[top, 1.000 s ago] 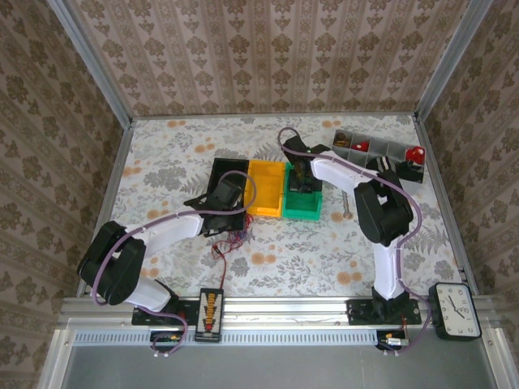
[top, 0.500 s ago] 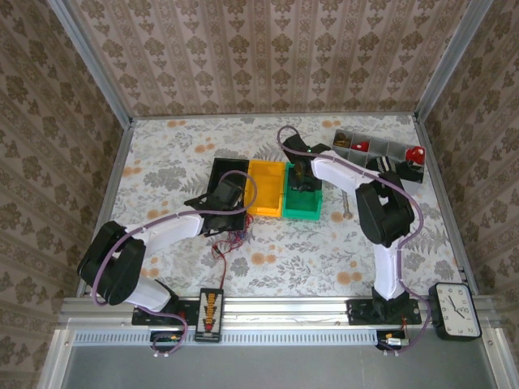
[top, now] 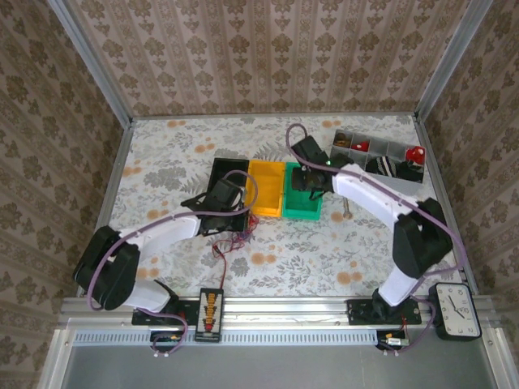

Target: Untangle the cables

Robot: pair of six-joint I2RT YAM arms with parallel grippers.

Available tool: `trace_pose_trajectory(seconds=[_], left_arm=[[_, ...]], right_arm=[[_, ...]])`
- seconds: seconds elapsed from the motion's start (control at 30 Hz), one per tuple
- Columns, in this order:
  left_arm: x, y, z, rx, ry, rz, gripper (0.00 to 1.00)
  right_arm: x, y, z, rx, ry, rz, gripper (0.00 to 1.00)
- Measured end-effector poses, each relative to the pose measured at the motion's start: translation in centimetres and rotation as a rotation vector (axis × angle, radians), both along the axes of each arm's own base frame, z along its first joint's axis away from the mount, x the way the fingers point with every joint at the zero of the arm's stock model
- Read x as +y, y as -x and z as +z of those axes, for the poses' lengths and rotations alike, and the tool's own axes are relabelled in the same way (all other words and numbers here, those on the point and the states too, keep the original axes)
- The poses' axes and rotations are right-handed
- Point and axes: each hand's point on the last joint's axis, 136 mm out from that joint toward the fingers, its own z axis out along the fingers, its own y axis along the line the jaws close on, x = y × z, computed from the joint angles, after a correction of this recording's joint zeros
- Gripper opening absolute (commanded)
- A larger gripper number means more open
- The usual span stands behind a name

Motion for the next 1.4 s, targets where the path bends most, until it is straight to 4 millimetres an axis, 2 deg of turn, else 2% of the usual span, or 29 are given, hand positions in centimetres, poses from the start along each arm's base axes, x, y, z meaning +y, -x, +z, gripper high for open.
trace_pose_trajectory(seconds=[0.03,0.1,0.13,0.17,0.2,0.3,0.47,0.57,0.77,0.87,1.1,1.23,1.4], left_arm=[[-0.4,0.3,0.6,-0.003,0.031,-0.024,0.05],[-1.3,1.2,2.0,-0.014,0.113,-0.077,0.48],[-1.5,1.5,2.4,-0.019,0.141,-0.091,0.66],[-1.6,1.7,2.9,-0.023,0.168,-0.102,0.79],[-1.5,1.8,3.2,-0.03,0.189,-0.103,0.82],[-0.3,1.3,3.4,-0.037,0.216,-0.056,0.82],[3.6,0.0,2.5,-0.053,0.202,0.106,0.81],[4.5,0.0,2.6,-0.07,0.197,0.137,0.8],[4.1,0.3,2.9,-0.077,0.201,0.121,0.79],[3.3,1.0,2.8,-0.07,0.2,0.086,0.77],[2.2,2.1,0.8,-0.012,0.161,0.039,0.75],[1.8,2.3,0.2,0.002,0.15,0.028,0.75],[1.4,2.2,0.5,-0.007,0.157,0.018,0.75]], right_arm=[[0.8,1.0,0.0,-0.004,-0.022,0.038,0.42],[2.8,3.2,0.0,-0.015,-0.062,0.127,0.43],[3.6,4.1,-0.2,-0.017,-0.077,0.163,0.43],[4.4,5.0,-0.5,-0.015,-0.089,0.197,0.43],[5.1,5.9,-0.8,-0.01,-0.1,0.227,0.43],[5.6,7.2,-1.8,0.005,-0.115,0.259,0.43],[5.8,7.4,-2.0,0.0,-0.137,0.27,0.43],[6.1,7.4,-1.9,-0.005,-0.146,0.275,0.42],[6.0,7.4,-3.6,0.038,-0.124,0.24,0.38],[5.7,7.3,-4.7,0.068,-0.11,0.21,0.32],[5.2,6.8,-5.8,0.1,-0.123,0.142,0.21],[5.0,6.2,-6.3,0.109,-0.133,0.119,0.21],[5.2,6.5,-7.9,0.159,-0.136,0.115,0.22]])
